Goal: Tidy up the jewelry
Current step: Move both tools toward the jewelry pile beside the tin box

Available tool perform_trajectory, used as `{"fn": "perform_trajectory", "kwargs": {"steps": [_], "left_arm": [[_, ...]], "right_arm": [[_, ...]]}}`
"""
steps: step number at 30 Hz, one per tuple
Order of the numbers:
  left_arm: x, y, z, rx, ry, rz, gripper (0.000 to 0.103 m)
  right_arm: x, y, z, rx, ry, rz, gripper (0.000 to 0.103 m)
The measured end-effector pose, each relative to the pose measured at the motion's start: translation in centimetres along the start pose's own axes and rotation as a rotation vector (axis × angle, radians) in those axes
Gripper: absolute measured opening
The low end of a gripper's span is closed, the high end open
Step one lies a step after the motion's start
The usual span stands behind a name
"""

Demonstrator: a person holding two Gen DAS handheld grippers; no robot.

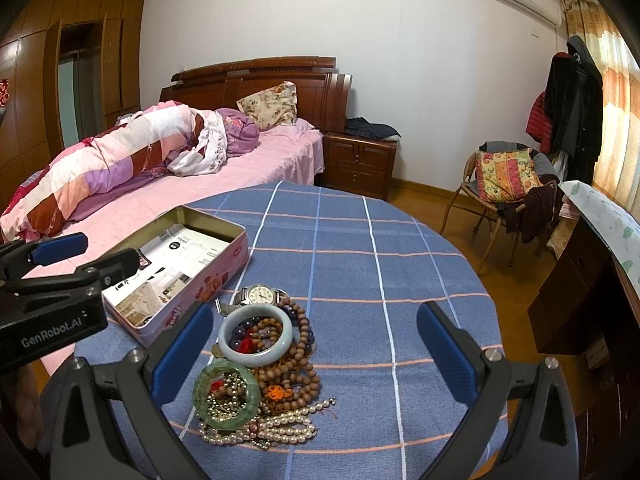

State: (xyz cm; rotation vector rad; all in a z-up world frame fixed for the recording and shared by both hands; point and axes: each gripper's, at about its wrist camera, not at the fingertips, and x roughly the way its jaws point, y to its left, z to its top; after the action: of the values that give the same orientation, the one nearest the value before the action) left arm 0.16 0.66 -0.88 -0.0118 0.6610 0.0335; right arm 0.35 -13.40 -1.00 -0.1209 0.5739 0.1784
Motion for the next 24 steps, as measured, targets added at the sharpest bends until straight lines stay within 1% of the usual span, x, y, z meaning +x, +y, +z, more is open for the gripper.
{"fn": "perform_trajectory", "kwargs": {"steps": [6, 9, 12, 18, 20, 22, 23, 24], "left_arm": [[1.0, 0.3, -0.1, -0.008, 0.027, 0.013, 0.070], [1.6, 0.5, -0.3, -0.016, 0.042, 0.011, 0.070], [2.2, 0.0, -0.7, -0.010, 0.065, -0.011, 0.070], [3.9, -2.4, -1.1, 0.026, 0.112, -0.077, 0.070], [5.0, -3.3, -1.1, 0.046, 0.141, -0.089, 0.070], [5.9, -3.6, -1.0, 0.045, 0.153, -0.106, 0.070], [6.6, -3.9, -1.0, 0.057, 0.165, -0.093, 0.070], [7.0, -4.1, -1.0, 0.059, 0.174, -0.099, 0.070]], "right_arm": [[0.8, -0.9, -0.5, 0.004, 0.007, -0.019, 0.103], [1.5, -3.0, -0.8, 0.027, 0.016, -0.052, 0.103], [1.9, -4.8, -1.4, 0.051, 0.031, -0.070, 0.103], [3.9, -6.1, -2.9, 0.076, 0.101, -0.046, 0.103], [3.9, -6.3, -3.0, 0.083, 0.109, -0.035, 0.103], [3.7, -6.3, -3.1, 0.076, 0.104, -0.033, 0.103], [3.6, -6.2, -3.1, 0.071, 0.100, -0.031, 0.103], [3.4, -6.1, -3.1, 0.066, 0.098, -0.030, 0.103]]}}
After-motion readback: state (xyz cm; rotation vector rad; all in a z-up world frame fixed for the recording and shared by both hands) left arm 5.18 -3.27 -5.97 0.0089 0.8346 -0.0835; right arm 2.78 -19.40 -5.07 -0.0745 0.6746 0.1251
